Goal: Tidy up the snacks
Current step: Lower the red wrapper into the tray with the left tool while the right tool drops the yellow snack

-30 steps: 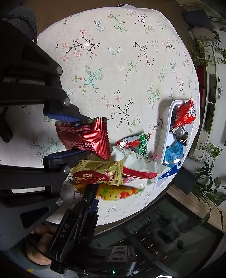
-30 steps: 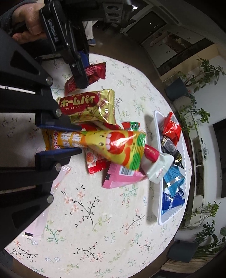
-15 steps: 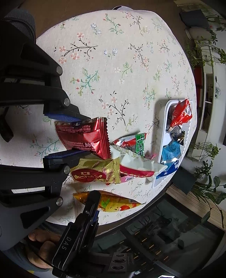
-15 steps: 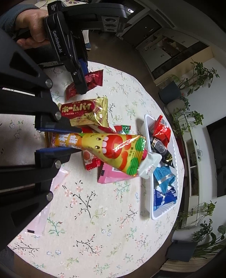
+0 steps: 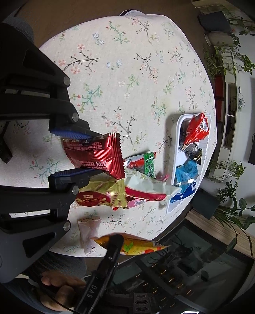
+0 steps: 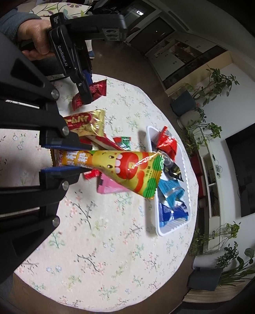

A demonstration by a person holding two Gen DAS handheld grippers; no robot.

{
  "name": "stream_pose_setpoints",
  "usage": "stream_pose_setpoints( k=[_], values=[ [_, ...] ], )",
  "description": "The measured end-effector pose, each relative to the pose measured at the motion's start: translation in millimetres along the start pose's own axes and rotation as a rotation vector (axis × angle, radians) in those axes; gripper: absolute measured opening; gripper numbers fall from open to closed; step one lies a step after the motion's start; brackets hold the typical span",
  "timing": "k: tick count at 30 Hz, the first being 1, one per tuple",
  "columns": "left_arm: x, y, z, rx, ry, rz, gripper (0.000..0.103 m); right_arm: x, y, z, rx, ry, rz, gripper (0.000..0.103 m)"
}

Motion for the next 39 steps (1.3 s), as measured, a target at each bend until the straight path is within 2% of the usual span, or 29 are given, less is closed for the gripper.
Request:
stream_pose_setpoints(
  k=[7,12,20,24,29,34,39],
  values=[
    [6.6,4.2,-37.8,0.008,-0.046,0.007,0.023,21.8,-12.4,-32.2,0.014,-0.047,0.025,0.014],
    [9.9,7.8,-81.5,0.009,-0.094,-0.008,0.023,30.9,-19.5,-64.2,0.039,-0.078,0.033,0.014],
    [0.6,2.9,-157.6,-0.021,-0.130,-0.032,0.023,20.9,-37.0,-117.4,0.031,-0.067,0.011,0.014],
    [-20.6,-5.7,-197.0,-0.051,-0.118,-0.050,0.023,-0.2,-43.1,-145.8,0.023,-0.017,-0.014,0.014],
    [-62.4,-16.9,-229.6,-0.081,-0.066,-0.072,0.023,-39.2,-47.9,-173.6,0.007,0.055,-0.043,0.014],
    [-107.3,-27.2,-247.1,-0.105,-0.021,-0.102,0.023,-88.0,-60.3,-184.7,-0.011,0.144,-0.033,0.014],
    [-148.2,-31.4,-243.7,-0.118,0.025,-0.121,0.023,-124.3,-74.1,-189.1,-0.024,0.190,-0.004,0.014]
  ],
)
Point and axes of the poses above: each gripper's, at about its wrist camera, not at the fingertips, and x roughly against the way its jaws point, y to its left, z to its underside, the point moved 5 cm from there along -x, roughly the way its jaws point, and after that the axes turned 15 degrees about -z, right-handed, at the moved point
